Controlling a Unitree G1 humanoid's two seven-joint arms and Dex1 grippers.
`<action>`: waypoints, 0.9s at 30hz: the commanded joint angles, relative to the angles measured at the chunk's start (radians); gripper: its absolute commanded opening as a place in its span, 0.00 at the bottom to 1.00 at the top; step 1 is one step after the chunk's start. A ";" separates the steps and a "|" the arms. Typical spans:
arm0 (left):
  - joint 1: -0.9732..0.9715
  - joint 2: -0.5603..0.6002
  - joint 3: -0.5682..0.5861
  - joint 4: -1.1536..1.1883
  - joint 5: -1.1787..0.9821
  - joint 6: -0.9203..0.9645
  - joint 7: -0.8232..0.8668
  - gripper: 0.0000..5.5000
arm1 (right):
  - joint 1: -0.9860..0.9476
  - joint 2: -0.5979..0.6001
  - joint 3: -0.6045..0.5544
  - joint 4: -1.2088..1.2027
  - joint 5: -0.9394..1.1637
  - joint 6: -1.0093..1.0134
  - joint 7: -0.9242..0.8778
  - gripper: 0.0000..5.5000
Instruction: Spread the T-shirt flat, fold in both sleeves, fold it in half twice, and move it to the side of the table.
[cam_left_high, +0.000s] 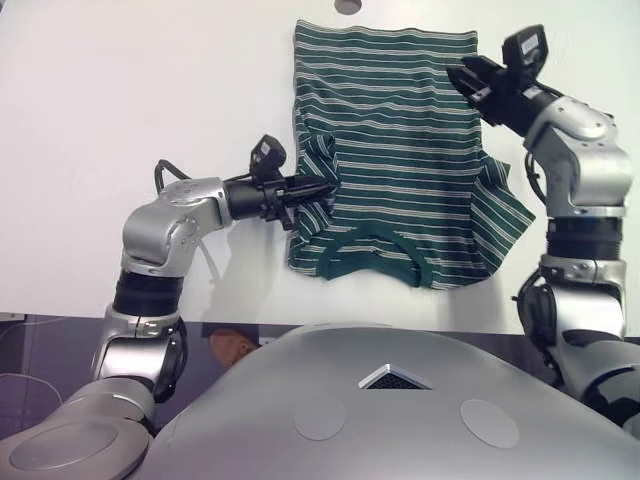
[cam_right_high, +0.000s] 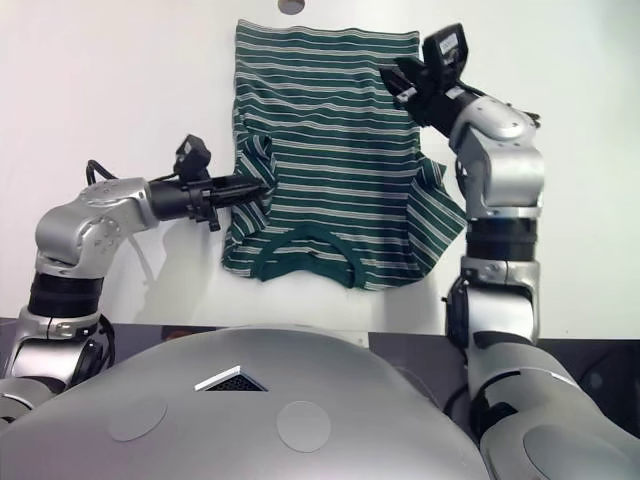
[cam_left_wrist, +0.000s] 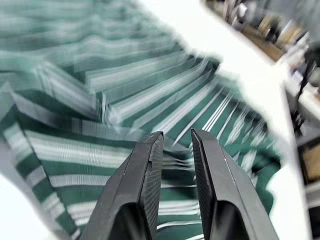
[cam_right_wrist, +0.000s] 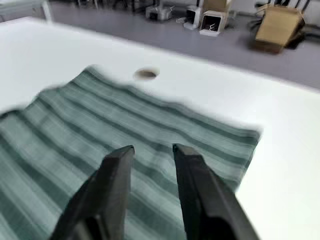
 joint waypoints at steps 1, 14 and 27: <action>0.051 0.033 0.116 -0.105 -0.082 -0.006 0.008 0.19 | 0.324 -0.223 -0.168 -0.198 0.102 0.064 0.218 0.30; -0.008 0.081 0.146 -0.098 -0.115 -0.009 0.023 0.19 | 0.497 -0.331 -0.015 0.088 -0.094 -0.160 0.242 0.30; -0.002 0.049 0.108 -0.042 -0.087 -0.070 0.052 0.19 | 0.435 -0.406 -0.066 0.090 0.055 -0.073 0.366 0.30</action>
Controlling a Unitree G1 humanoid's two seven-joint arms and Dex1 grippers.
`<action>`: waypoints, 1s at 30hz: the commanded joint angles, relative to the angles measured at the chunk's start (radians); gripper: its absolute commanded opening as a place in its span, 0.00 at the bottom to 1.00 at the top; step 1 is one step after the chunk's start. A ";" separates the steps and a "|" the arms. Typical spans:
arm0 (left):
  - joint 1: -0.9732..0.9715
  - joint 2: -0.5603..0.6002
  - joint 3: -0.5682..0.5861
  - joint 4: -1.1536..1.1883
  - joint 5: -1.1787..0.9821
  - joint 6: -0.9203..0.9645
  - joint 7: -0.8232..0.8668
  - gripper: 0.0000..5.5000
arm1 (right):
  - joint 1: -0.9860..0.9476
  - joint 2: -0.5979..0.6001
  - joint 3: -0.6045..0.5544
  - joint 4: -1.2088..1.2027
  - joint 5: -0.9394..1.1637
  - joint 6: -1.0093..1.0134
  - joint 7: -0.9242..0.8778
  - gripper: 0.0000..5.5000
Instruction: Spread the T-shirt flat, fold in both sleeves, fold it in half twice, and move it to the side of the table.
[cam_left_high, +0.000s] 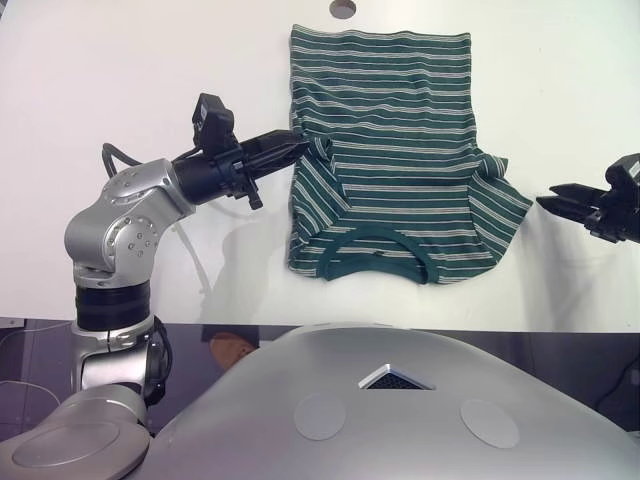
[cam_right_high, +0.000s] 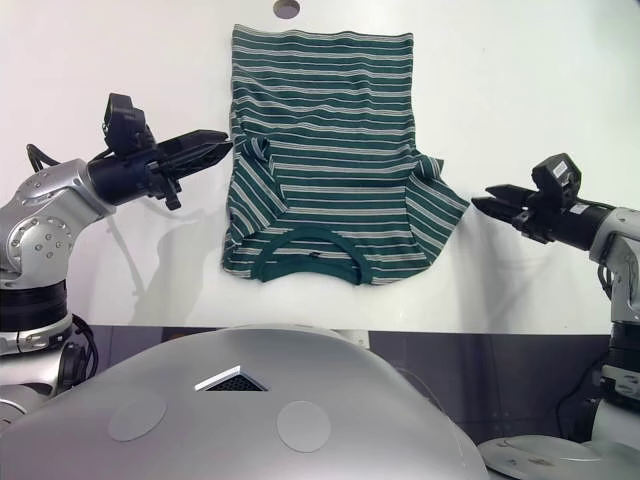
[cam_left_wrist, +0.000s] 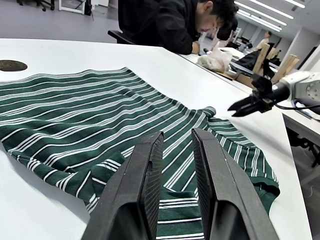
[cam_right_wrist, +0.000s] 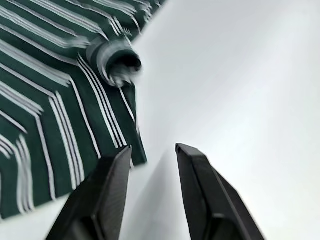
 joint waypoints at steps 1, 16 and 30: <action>-0.017 0.002 -0.014 0.020 0.018 -0.012 0.011 0.19 | 0.055 0.010 0.133 0.002 -0.070 -0.059 0.025 0.27; -0.028 0.009 -0.040 0.063 0.047 -0.024 0.011 0.19 | -0.024 -0.020 0.070 -0.237 0.056 -0.043 0.061 0.01; -0.034 0.116 -0.127 0.131 0.265 -0.147 -0.002 0.29 | -0.179 0.140 0.339 -0.313 -0.041 -0.088 -0.015 0.21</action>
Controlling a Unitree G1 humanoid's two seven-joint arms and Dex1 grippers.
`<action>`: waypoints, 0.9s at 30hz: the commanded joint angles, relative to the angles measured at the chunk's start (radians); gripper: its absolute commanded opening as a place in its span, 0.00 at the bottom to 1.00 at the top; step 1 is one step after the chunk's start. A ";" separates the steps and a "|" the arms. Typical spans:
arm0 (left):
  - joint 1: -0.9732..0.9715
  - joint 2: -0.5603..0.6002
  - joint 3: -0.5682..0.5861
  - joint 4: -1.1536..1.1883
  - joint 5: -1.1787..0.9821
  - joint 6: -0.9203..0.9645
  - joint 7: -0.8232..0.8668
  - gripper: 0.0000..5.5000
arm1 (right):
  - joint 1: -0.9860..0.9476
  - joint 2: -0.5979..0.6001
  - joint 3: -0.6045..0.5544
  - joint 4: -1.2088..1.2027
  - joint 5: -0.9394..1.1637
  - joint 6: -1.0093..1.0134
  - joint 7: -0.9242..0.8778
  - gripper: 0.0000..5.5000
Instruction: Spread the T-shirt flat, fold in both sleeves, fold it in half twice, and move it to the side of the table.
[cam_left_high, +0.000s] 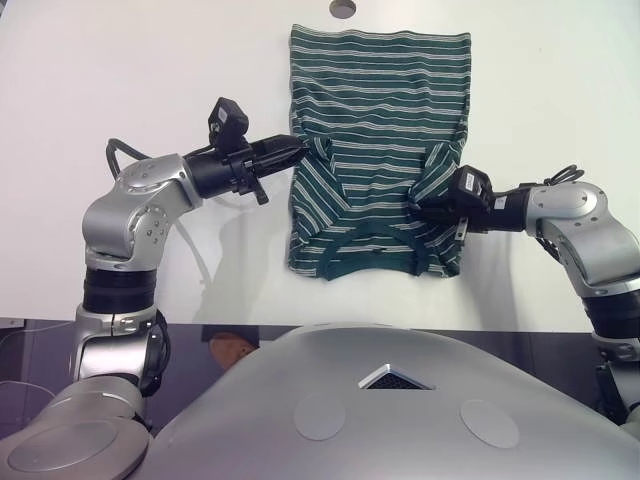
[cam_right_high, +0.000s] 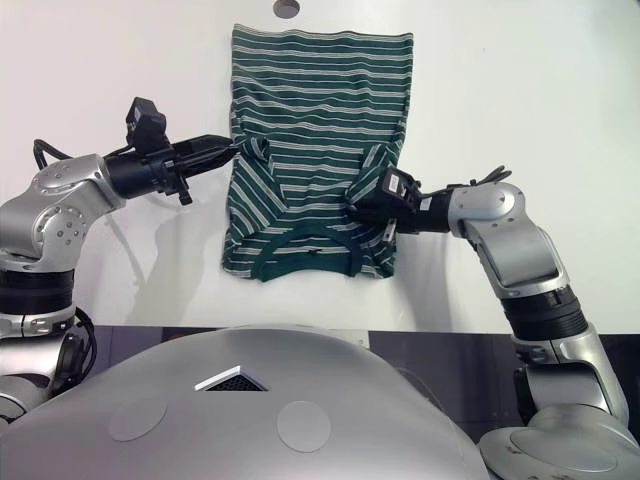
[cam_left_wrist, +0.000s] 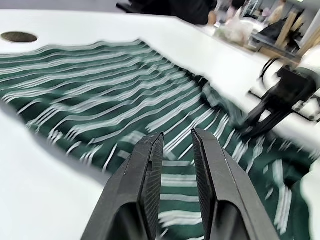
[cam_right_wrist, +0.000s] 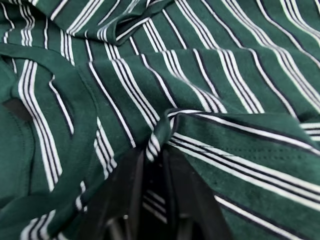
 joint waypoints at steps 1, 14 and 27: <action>0.045 0.121 0.004 -0.016 0.139 -0.129 -0.015 0.32 | 0.057 -0.089 -0.195 -0.087 0.077 -0.037 0.035 0.26; 0.204 0.282 -0.231 0.096 0.634 -0.880 -0.133 0.52 | 0.292 -0.203 -0.110 0.037 -0.384 -0.883 0.028 0.37; 0.102 0.267 -0.398 0.198 0.865 -1.189 -0.091 0.23 | 0.228 -0.240 -0.002 0.186 -0.460 -1.051 -0.039 0.02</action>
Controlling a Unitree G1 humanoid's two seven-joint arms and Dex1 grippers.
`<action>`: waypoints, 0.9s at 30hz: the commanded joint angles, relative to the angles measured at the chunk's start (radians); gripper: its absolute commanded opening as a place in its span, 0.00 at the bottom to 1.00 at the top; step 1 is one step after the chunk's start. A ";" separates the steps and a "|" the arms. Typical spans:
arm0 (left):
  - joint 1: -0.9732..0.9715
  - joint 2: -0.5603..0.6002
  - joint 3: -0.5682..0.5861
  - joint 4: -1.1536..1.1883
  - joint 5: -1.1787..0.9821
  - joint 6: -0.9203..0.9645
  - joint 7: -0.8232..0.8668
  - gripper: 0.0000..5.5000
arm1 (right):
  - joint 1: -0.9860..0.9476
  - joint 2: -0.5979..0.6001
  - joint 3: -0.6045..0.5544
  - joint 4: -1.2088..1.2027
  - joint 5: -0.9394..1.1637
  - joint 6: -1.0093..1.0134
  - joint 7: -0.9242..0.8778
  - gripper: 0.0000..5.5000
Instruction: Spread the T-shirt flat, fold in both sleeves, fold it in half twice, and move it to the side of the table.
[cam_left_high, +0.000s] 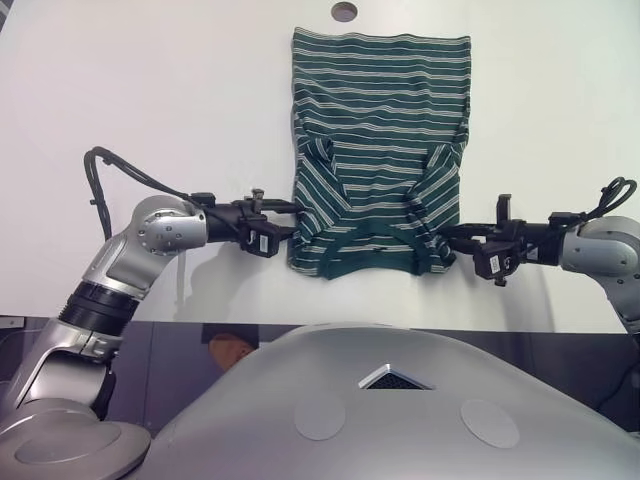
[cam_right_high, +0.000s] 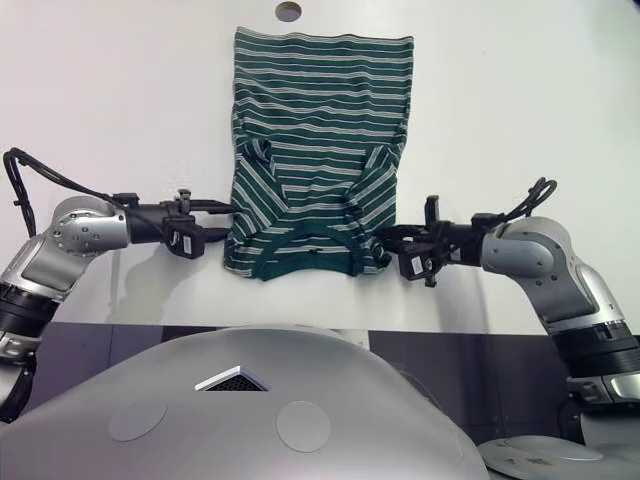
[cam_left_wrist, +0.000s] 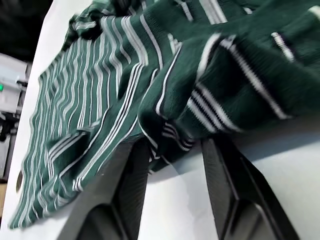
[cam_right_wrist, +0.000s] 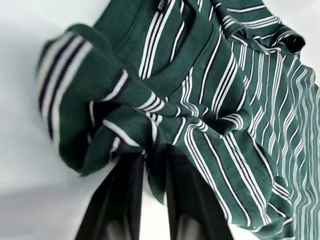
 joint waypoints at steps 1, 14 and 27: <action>-0.001 0.024 -0.068 0.023 0.080 0.028 -0.068 0.20 | 0.007 -0.025 0.040 0.041 -0.033 0.050 0.040 0.01; -0.056 0.254 0.201 -0.555 -0.996 1.258 -0.210 0.00 | -0.110 -0.055 -0.106 -0.212 0.813 0.962 0.199 0.01; -0.639 -0.269 0.276 0.749 -0.697 1.079 0.027 0.00 | -0.890 0.551 -0.041 0.885 0.549 0.949 -0.053 0.01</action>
